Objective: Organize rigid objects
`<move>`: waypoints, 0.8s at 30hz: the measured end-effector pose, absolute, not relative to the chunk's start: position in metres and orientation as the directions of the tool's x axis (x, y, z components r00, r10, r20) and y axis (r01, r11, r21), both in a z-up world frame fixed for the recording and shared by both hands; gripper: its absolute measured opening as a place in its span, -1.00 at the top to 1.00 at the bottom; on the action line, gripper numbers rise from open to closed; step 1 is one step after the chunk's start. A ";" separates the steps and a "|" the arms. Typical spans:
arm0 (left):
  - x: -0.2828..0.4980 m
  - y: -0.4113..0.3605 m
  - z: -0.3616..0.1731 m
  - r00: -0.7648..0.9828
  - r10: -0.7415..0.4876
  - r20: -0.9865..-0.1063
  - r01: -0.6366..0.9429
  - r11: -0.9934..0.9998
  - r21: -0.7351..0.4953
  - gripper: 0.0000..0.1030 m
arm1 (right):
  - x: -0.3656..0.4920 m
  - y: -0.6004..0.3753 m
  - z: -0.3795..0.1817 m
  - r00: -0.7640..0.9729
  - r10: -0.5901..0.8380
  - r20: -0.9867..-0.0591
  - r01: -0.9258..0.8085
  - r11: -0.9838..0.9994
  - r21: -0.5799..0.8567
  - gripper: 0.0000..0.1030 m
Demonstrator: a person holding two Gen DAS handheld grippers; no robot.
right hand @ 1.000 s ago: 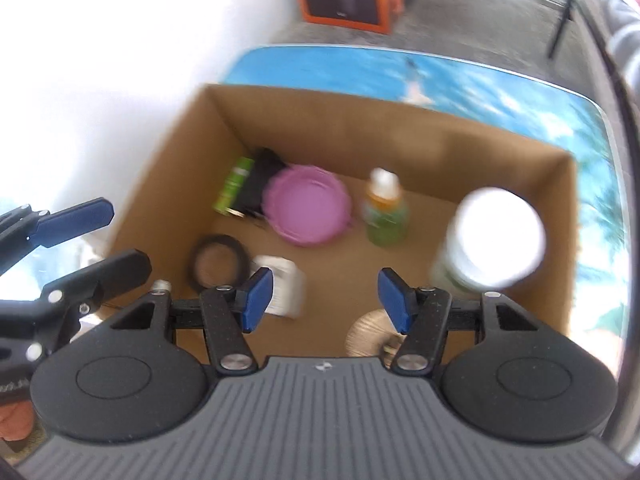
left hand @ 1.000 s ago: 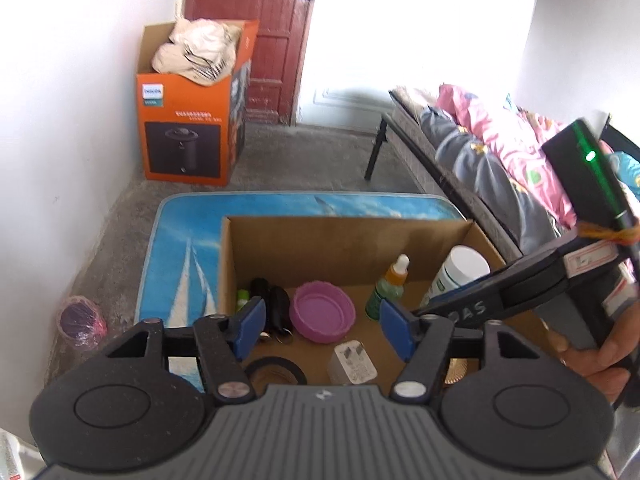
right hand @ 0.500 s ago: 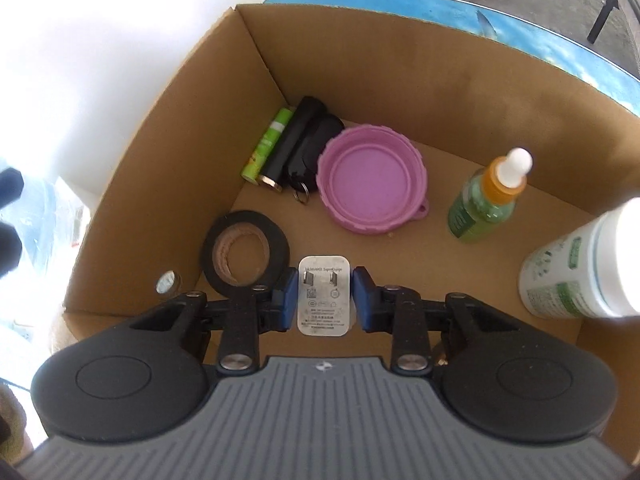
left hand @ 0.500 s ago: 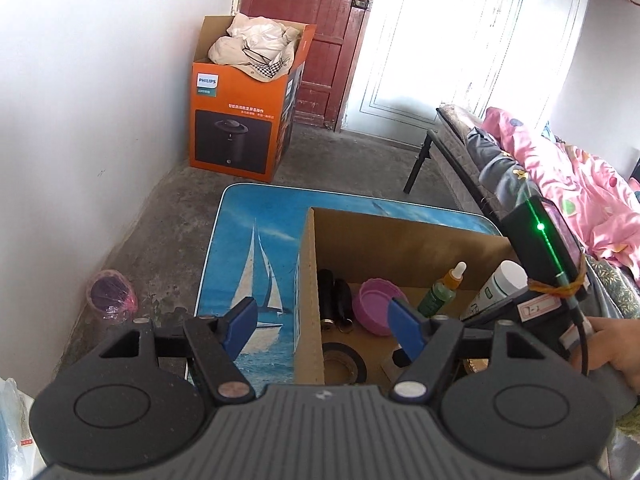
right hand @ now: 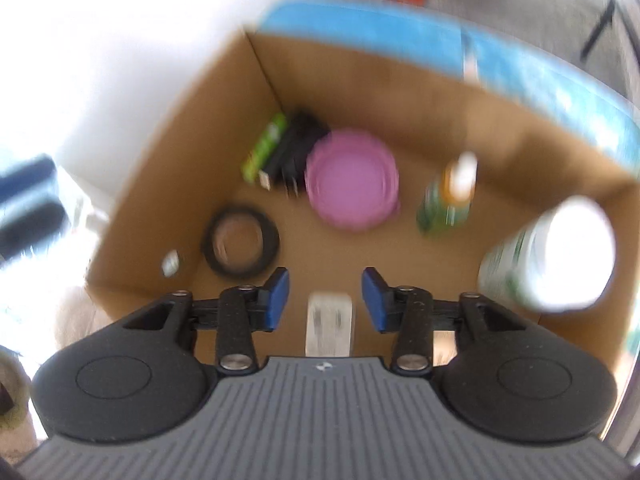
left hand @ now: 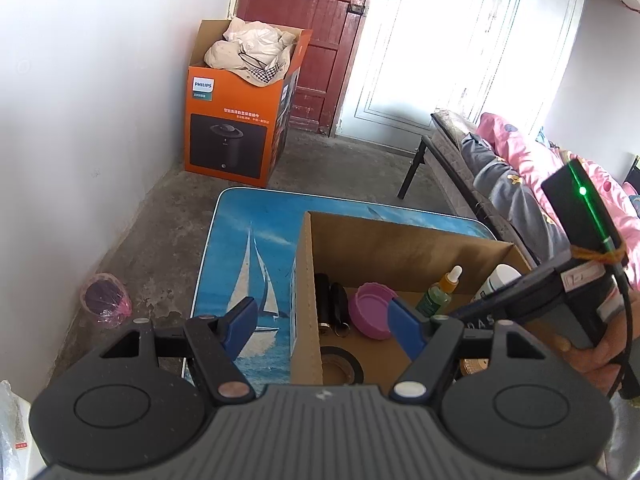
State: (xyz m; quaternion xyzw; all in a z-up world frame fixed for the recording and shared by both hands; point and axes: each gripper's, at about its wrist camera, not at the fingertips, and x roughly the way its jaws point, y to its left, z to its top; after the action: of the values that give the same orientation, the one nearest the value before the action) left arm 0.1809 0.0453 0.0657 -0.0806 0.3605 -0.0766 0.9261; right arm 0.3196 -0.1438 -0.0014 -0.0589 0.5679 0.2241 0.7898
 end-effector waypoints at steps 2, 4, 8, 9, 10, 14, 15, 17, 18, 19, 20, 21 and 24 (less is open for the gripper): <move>0.180 0.046 0.067 0.732 -0.196 -0.653 0.079 0.976 -0.205 -0.42 | 0.329 -0.134 -0.003 0.258 0.299 -0.919 -0.448 0.880 0.161 0.23; 0.179 0.048 0.068 0.734 -0.194 -0.651 0.070 0.975 -0.210 -0.42 | 0.337 -0.122 -0.013 0.247 0.295 -0.923 -0.479 0.865 0.148 0.25; 0.180 0.049 0.068 0.732 -0.187 -0.655 0.063 0.976 -0.209 -0.42 | 0.355 -0.103 -0.040 0.203 0.266 -0.942 -0.518 0.846 0.127 0.28; 0.180 0.049 0.068 0.731 -0.186 -0.657 0.064 0.977 -0.206 -0.42 | 0.359 -0.097 -0.049 0.196 0.251 -0.948 -0.526 0.843 0.114 0.28; 0.180 0.048 0.068 0.730 -0.185 -0.658 0.064 0.977 -0.203 -0.42 | 0.363 -0.095 -0.055 0.191 0.235 -0.953 -0.535 0.839 0.100 0.28; 0.182 0.047 0.066 0.728 -0.186 -0.660 0.064 0.977 -0.204 -0.42 | 0.372 -0.099 -0.074 0.122 0.198 -0.973 -0.499 0.859 0.112 0.44; 0.183 0.047 0.066 0.727 -0.188 -0.660 0.065 0.976 -0.206 -0.42 | 0.372 -0.102 -0.074 0.110 0.202 -0.973 -0.488 0.864 0.124 0.44; 0.183 0.048 0.065 0.726 -0.191 -0.660 0.067 0.976 -0.209 -0.42 | 0.371 -0.109 -0.073 0.085 0.197 -0.977 -0.473 0.871 0.134 0.44; 0.183 0.048 0.064 0.725 -0.193 -0.661 0.068 0.975 -0.210 -0.42 | 0.370 -0.113 -0.072 0.070 0.197 -0.978 -0.460 0.876 0.144 0.44; 0.184 0.048 0.064 0.724 -0.195 -0.662 0.070 0.975 -0.211 -0.42 | 0.369 -0.116 -0.072 0.055 0.197 -0.979 -0.450 0.880 0.152 0.44; 0.184 0.048 0.063 0.722 -0.197 -0.663 0.070 0.975 -0.213 -0.42 | 0.368 -0.119 -0.072 0.043 0.194 -0.980 -0.444 0.883 0.155 0.44; 0.184 0.047 0.063 0.721 -0.199 -0.664 0.071 0.974 -0.214 -0.42 | 0.366 -0.122 -0.072 0.036 0.193 -0.981 -0.440 0.884 0.157 0.44; 0.184 0.046 0.063 0.719 -0.199 -0.666 0.072 0.974 -0.213 -0.42 | 0.363 -0.127 -0.071 0.029 0.184 -0.983 -0.434 0.888 0.153 0.44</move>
State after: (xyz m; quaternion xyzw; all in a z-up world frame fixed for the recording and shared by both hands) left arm 0.1838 0.0458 0.0632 -0.0863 0.3676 -0.0732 0.9231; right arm 0.3625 -0.1273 -0.0708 -0.0946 0.6622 0.2172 0.7109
